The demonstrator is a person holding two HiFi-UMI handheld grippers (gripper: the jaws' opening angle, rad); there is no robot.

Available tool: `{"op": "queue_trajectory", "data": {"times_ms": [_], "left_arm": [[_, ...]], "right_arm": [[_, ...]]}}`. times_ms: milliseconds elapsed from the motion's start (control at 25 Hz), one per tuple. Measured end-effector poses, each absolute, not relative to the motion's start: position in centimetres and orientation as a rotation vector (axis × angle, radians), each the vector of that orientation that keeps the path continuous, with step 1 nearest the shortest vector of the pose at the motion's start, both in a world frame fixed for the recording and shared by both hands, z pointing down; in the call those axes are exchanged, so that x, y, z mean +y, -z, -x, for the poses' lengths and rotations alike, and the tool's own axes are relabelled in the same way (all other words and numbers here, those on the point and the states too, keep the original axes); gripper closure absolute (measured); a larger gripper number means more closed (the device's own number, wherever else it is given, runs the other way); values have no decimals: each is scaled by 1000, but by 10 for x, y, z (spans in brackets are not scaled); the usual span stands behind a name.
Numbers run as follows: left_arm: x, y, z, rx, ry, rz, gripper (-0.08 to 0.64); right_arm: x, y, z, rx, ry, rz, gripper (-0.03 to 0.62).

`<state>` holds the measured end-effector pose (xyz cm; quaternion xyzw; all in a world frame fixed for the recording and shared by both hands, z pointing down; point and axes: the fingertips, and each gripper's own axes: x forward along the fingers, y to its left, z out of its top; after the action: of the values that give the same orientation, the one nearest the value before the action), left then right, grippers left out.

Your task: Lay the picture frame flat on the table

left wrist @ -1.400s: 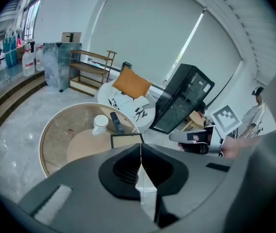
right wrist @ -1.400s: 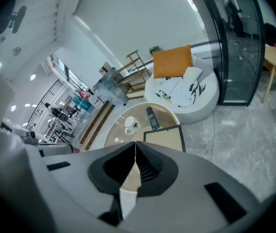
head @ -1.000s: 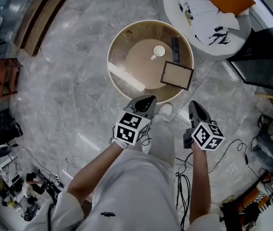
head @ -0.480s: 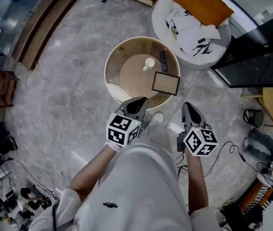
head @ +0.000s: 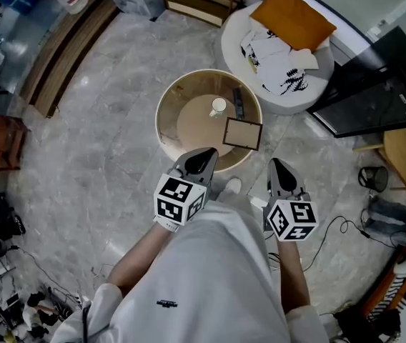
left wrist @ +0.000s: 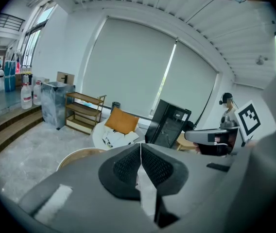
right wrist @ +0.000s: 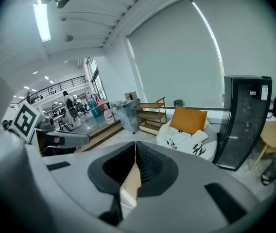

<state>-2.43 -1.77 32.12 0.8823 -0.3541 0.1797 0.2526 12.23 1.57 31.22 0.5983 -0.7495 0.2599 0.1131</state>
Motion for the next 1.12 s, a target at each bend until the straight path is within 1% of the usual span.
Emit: {"op": "queue_trajectory", "data": {"times_ms": [280,1120], "left_arm": [[-18,-317,14,-949,-465,-2420,552],[-9,-306,0,-909,-471,-2443,552]], "right_arm": [[23,-303,-120,-2185,-637,-1769,586],[27,-295,-116,-2195,-579,-1751,586]]}}
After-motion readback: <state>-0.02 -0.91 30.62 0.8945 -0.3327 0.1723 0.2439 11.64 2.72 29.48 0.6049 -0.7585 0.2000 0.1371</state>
